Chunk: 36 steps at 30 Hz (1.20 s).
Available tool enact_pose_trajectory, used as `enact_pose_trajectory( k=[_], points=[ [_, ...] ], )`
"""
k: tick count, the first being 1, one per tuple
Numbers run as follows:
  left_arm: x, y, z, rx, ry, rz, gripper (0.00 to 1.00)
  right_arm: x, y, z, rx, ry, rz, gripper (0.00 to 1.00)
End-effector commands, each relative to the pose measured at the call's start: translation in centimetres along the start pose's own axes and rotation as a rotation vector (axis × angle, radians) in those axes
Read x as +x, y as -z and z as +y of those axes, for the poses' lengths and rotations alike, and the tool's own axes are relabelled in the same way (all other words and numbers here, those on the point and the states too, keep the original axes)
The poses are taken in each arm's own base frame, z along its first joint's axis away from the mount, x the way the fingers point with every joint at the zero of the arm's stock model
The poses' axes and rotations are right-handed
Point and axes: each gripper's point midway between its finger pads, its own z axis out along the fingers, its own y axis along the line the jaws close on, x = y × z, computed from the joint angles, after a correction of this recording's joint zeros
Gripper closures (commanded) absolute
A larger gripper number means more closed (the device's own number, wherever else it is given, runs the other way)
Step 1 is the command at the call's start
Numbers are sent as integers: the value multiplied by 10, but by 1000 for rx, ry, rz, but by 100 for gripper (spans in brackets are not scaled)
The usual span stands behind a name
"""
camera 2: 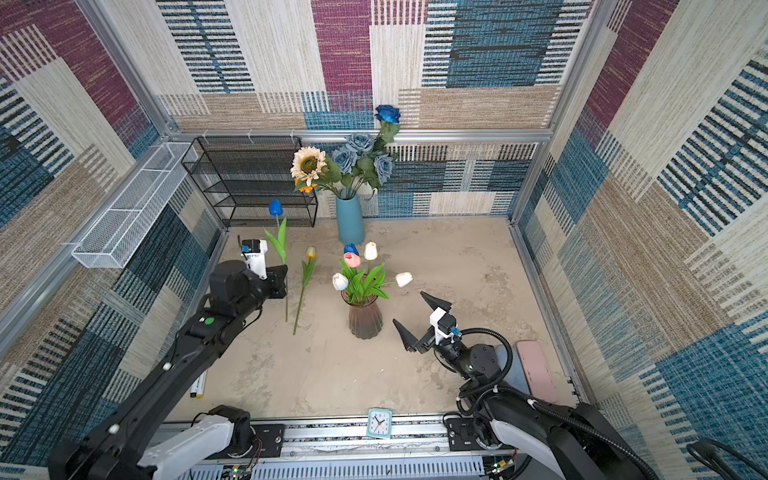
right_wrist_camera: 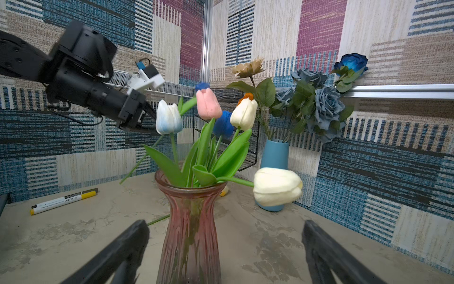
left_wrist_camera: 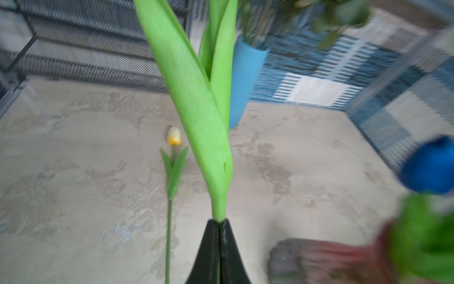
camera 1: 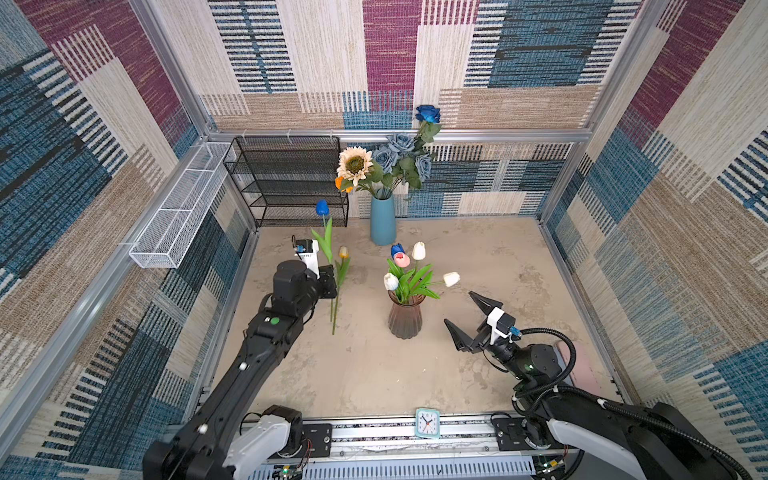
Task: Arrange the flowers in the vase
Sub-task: 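Lift the blue tulip with the left gripper and carry it over the pink vase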
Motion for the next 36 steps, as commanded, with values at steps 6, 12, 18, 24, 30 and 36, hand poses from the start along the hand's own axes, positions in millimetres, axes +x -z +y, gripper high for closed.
enact_pose_trajectory(
  k=[6,12,18,24,30,36],
  points=[
    [-90,119,-153,634,-306,-550,100,-12,4,-1,11,-10,-49,0],
    [-97,122,-226,798,-353,-671,100,-12,3,-1,8,-25,-52,0],
    [-90,70,-255,773,-353,-671,100,-14,6,0,8,-13,-58,0],
    [-77,36,-240,633,-332,-654,100,-14,6,-1,12,-6,-53,0],
    [-62,32,-232,602,-341,-575,100,-14,5,0,8,-7,-52,0],
    [-45,29,-222,590,-285,-532,100,-12,4,0,6,-10,-47,0]
  ],
)
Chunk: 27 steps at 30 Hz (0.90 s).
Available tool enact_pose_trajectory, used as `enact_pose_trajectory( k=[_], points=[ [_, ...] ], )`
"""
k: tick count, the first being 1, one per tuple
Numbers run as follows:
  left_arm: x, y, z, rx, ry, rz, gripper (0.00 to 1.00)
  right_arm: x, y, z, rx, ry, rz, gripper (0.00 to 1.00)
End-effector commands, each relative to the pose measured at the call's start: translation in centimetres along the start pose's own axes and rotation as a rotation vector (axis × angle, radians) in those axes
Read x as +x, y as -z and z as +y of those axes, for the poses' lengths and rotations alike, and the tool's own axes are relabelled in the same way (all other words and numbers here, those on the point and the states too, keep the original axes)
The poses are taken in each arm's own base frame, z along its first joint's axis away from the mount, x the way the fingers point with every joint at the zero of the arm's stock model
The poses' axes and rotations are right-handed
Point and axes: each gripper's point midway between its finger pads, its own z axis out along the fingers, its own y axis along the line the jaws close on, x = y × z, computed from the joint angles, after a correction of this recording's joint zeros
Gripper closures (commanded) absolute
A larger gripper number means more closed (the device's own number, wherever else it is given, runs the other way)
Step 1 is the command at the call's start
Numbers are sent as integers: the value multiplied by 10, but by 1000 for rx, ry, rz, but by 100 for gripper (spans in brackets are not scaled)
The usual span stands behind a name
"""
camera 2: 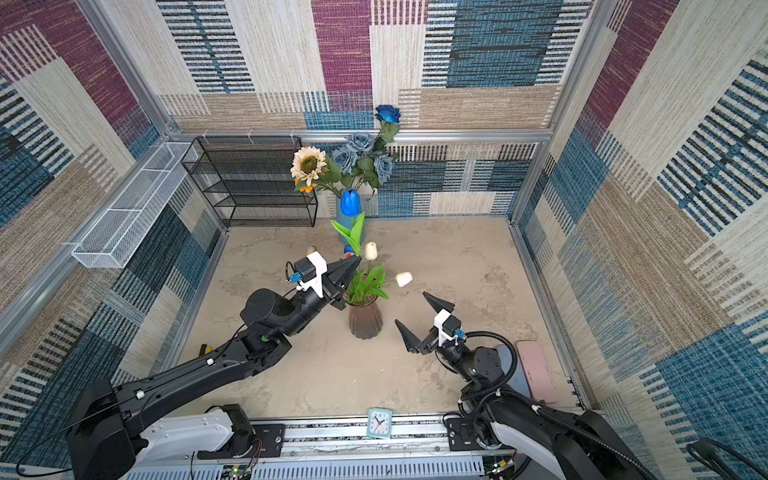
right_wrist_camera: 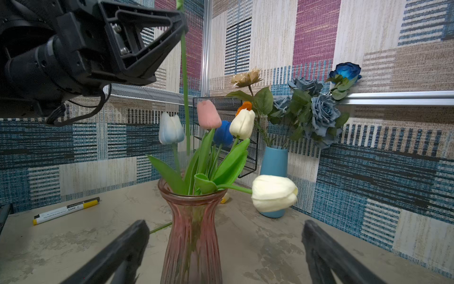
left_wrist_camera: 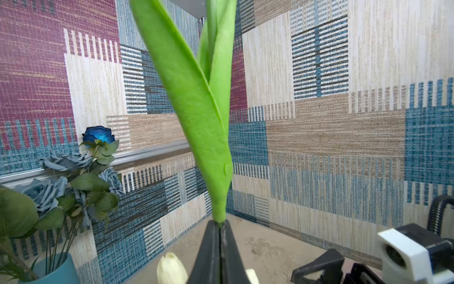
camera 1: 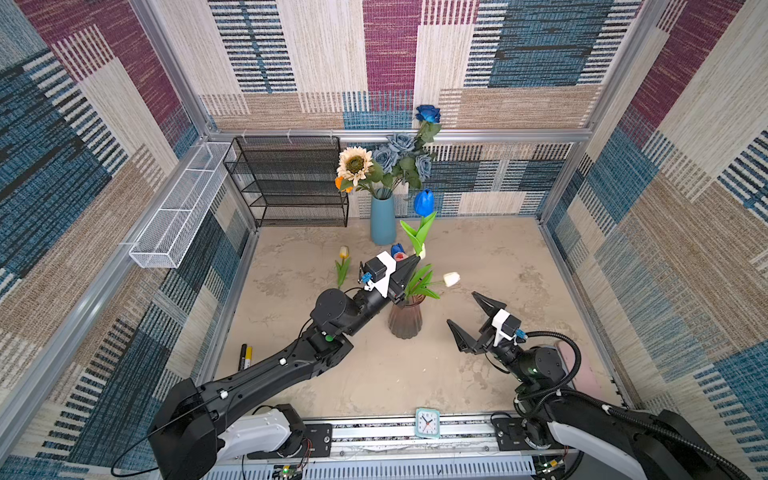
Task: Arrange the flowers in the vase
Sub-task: 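Lift the blue tulip with the left gripper and carry it over the pink vase, then lower the blue tulip stem into the pink vase and open the left gripper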
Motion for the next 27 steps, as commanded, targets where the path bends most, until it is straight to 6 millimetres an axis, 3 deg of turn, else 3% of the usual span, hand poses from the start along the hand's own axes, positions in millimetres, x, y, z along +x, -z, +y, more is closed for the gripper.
enact_pose_trajectory(
  k=[1,14,27],
  points=[
    [5,2,4,-26,43,8,100,-4,-1,0,-1,5,-14,0],
    [42,1,4,-56,119,91,100,-3,-1,0,-3,8,-10,0],
    [64,4,7,-88,103,152,98,-2,-2,0,-3,8,-7,0]
  ],
)
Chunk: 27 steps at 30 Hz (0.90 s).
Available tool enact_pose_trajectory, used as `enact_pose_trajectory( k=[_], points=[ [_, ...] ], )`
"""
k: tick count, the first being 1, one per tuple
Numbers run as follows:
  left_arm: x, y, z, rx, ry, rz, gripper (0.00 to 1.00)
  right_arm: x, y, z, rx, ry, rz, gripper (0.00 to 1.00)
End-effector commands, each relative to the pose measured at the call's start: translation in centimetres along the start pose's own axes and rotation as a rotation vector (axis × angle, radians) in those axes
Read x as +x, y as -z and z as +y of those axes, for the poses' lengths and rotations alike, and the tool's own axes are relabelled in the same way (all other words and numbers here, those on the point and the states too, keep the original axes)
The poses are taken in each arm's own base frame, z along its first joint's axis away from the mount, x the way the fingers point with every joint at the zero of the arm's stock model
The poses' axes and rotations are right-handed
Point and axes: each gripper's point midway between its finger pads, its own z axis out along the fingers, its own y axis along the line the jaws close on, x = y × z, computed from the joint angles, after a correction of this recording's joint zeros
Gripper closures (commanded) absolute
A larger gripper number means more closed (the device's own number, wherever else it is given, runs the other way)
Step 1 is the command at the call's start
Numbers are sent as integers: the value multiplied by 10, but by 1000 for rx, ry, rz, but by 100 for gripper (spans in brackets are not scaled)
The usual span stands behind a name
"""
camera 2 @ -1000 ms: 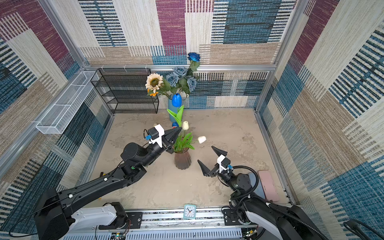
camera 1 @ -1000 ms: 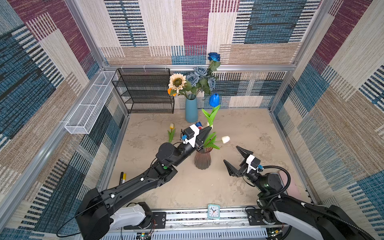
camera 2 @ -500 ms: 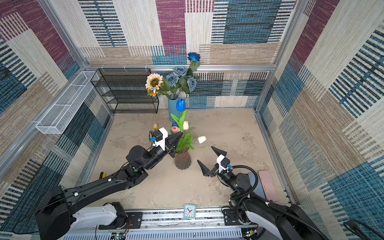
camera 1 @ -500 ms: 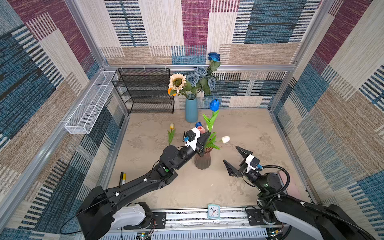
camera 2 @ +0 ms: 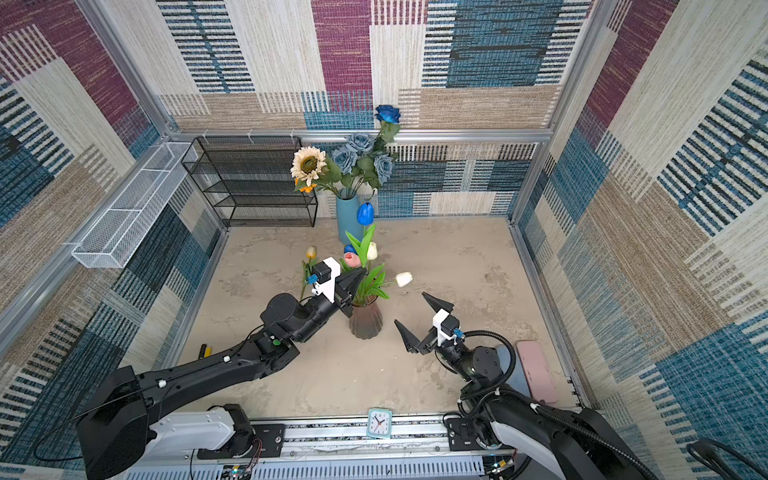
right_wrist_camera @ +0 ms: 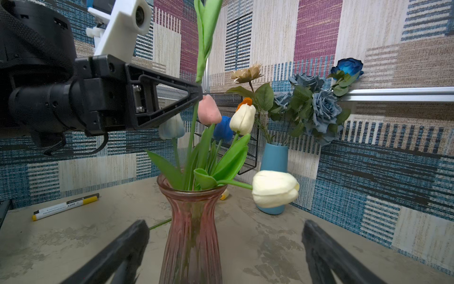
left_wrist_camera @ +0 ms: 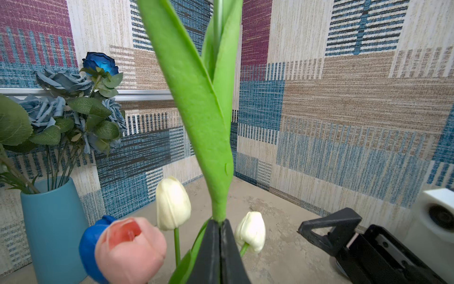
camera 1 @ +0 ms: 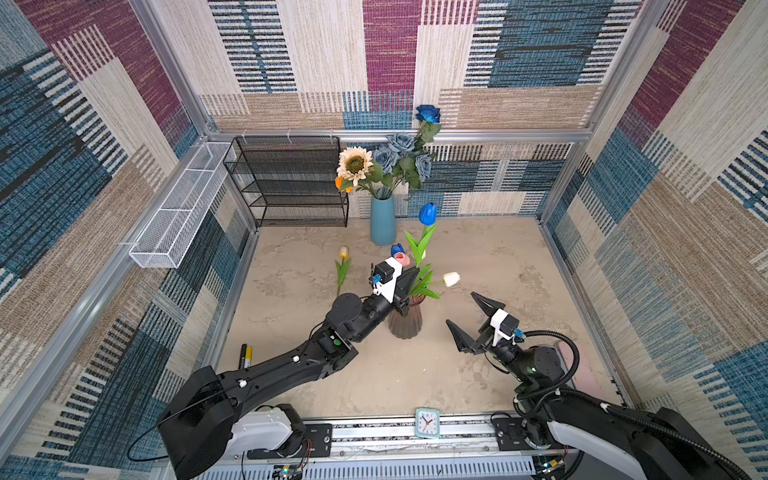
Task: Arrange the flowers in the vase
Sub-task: 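Lower the blue tulip stem into the pink vase and open the left gripper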
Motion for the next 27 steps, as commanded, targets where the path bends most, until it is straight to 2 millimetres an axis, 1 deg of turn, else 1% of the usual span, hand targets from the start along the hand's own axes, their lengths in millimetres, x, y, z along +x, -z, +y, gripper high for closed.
enact_pose_trajectory(
  k=[1,4,7,11,13,16,17,18,22,27],
  points=[
    [1,0,1,-8,-1,15,95,-5,-2,0,-3,3,-16,0],
    [6,-1,1,-9,-16,60,79,-4,-3,1,-7,-1,-11,0],
    [10,-1,3,-17,-31,101,73,-3,-4,1,-11,-2,-7,0],
    [9,5,7,-40,-44,105,71,-3,-4,1,-9,-1,-8,0],
    [9,9,9,-53,-52,107,68,-2,-3,1,-10,-1,-6,0],
    [7,11,10,-53,-82,117,67,-3,-4,1,-11,0,-8,0],
    [15,12,9,-46,-91,155,64,-2,-4,1,-12,-1,-6,0],
    [16,12,6,-29,-106,171,62,-2,-4,1,-13,-1,-7,0],
    [23,8,4,-6,-151,267,61,-2,-4,1,-13,-1,-6,0],
    [24,6,3,12,-180,345,59,-2,-4,2,-13,1,-6,0]
  ],
)
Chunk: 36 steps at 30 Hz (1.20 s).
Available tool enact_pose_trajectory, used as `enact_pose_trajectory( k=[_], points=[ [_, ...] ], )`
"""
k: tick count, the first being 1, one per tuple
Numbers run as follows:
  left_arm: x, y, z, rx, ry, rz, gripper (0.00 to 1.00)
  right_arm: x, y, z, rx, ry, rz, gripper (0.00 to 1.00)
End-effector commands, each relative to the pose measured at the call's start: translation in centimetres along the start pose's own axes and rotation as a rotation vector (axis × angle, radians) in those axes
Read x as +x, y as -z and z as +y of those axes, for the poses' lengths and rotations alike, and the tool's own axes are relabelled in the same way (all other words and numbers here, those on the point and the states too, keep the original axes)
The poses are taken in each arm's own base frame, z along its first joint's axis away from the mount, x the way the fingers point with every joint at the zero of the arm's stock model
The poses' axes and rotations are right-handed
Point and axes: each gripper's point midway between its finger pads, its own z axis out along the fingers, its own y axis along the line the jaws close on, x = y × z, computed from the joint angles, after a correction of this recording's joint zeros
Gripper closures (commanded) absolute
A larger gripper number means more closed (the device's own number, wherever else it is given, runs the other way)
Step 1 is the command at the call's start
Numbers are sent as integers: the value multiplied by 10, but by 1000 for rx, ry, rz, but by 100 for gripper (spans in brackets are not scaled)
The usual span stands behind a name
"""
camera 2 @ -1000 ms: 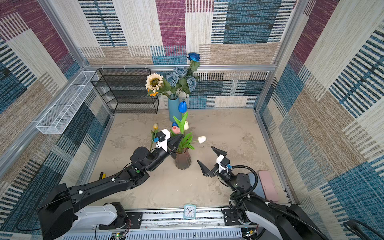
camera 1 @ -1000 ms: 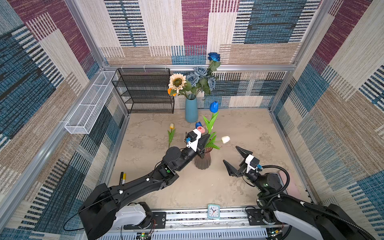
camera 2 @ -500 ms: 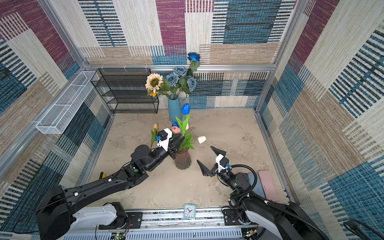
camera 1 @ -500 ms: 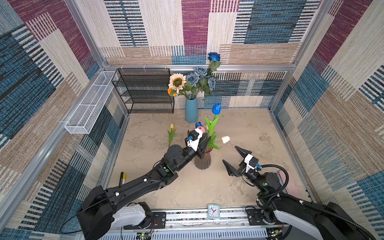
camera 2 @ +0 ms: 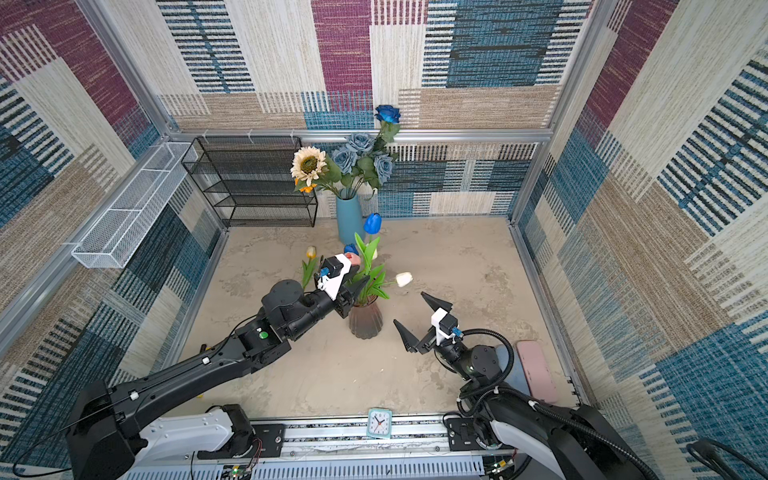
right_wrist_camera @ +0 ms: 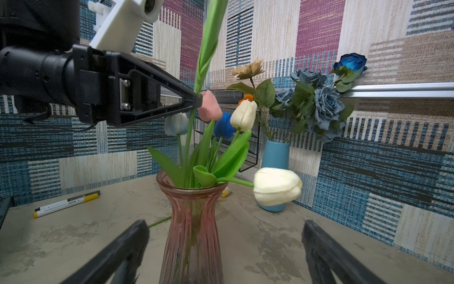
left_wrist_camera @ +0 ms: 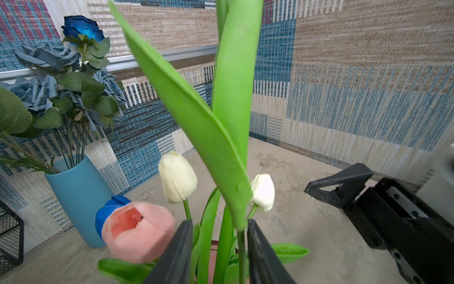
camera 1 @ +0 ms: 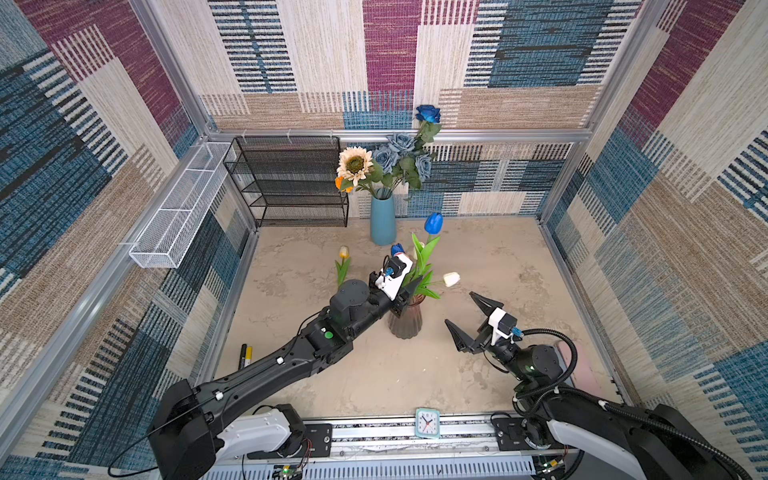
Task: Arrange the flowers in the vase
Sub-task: 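Lower the blue tulip stem into the pink vase and open the left gripper, then move the left gripper back to the yellow tulip and grasp its stem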
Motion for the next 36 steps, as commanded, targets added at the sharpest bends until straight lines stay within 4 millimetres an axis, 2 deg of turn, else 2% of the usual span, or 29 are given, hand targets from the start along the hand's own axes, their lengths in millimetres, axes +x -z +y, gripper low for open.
enact_pose_trajectory(
  k=[1,2,4,9,12,15,17,19,20,22,24,27,29,36],
  points=[
    [11,1,-3,23,-61,94,56,-6,-1,1,-7,4,-21,0],
    [11,2,-3,28,-74,115,53,-6,-1,1,-7,4,-20,0],
    [11,4,-5,47,-96,159,39,-6,-1,1,-6,4,-20,0],
    [5,18,4,5,-109,162,40,-6,-1,2,-11,3,-21,0],
    [-17,35,13,-40,-90,63,33,-6,-1,1,-5,5,-20,0],
    [-45,57,24,-70,-68,-37,32,-6,-1,1,-8,5,-19,0],
    [-59,73,45,-156,-42,-69,28,-6,-2,1,-10,3,-21,0],
    [-61,94,94,-370,44,-40,24,-6,-1,2,-14,2,-21,0],
    [-52,106,124,-485,112,1,21,-7,-1,3,-16,2,-23,0],
    [-16,129,173,-667,254,130,21,-7,-1,3,-17,-1,-26,0],
    [35,145,208,-800,397,304,21,-8,-1,5,-27,0,-29,0],
    [104,142,225,-813,516,544,19,-8,0,4,-24,1,-30,0],
    [140,137,229,-813,558,676,18,-8,0,3,-17,3,-31,0],
    [217,108,235,-731,561,958,25,-10,1,2,-10,11,-37,0]
  ],
)
